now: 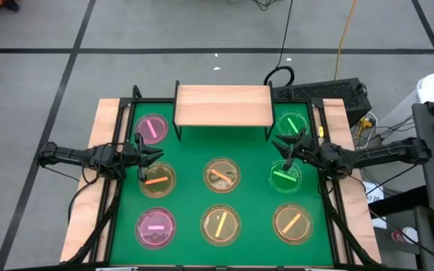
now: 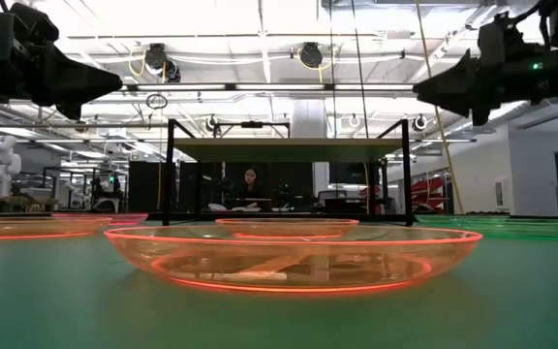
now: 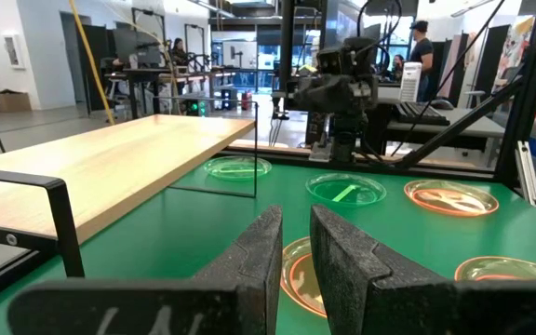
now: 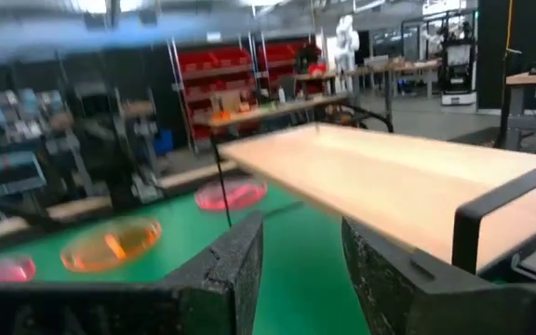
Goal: Place and stack plates onto a shelf
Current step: Put the green plate on the shelf
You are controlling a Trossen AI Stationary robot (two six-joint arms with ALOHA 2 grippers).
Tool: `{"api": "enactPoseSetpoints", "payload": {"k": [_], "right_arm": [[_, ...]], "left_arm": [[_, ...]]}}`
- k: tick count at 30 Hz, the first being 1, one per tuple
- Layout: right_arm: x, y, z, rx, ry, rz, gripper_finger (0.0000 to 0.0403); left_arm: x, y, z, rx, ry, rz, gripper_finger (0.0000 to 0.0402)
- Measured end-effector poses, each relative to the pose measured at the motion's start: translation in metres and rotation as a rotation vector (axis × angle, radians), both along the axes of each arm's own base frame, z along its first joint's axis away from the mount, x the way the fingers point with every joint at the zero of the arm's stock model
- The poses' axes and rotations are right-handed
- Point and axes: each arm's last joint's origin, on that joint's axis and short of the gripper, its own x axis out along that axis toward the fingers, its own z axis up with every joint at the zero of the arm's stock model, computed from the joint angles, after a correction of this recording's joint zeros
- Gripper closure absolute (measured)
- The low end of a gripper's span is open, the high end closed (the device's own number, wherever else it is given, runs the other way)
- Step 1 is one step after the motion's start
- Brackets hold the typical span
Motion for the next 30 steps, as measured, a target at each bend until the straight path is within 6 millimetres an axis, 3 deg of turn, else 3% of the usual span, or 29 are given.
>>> {"api": "enactPoseSetpoints", "payload": {"k": [7, 14, 20, 26, 30], "right_arm": [[0.019, -0.001, 0.015, 0.010, 0.338, -0.093, 0.0271], [0.029, -0.001, 0.014, 0.221, 0.568, -0.173, 0.0271], [0.036, 0.001, 0.008, 0.456, 0.658, -0.074, 0.0271], [0.042, 0.002, -0.002, 0.480, 0.733, -0.018, 0.0271], [0.049, 0.017, -0.009, 0.484, 0.793, 0.112, 0.0271]], "left_arm": [[0.000, 0.000, 0.000, 0.000, -0.001, 0.000, 0.0337], [0.000, 0.000, 0.000, 0.000, -0.001, 0.000, 0.0337], [0.000, 0.000, 0.000, 0.000, -0.001, 0.000, 0.0337], [0.000, 0.000, 0.000, 0.000, -0.001, 0.000, 0.0337], [0.000, 0.000, 0.000, 0.000, 0.000, 0.000, 0.0337]]}}
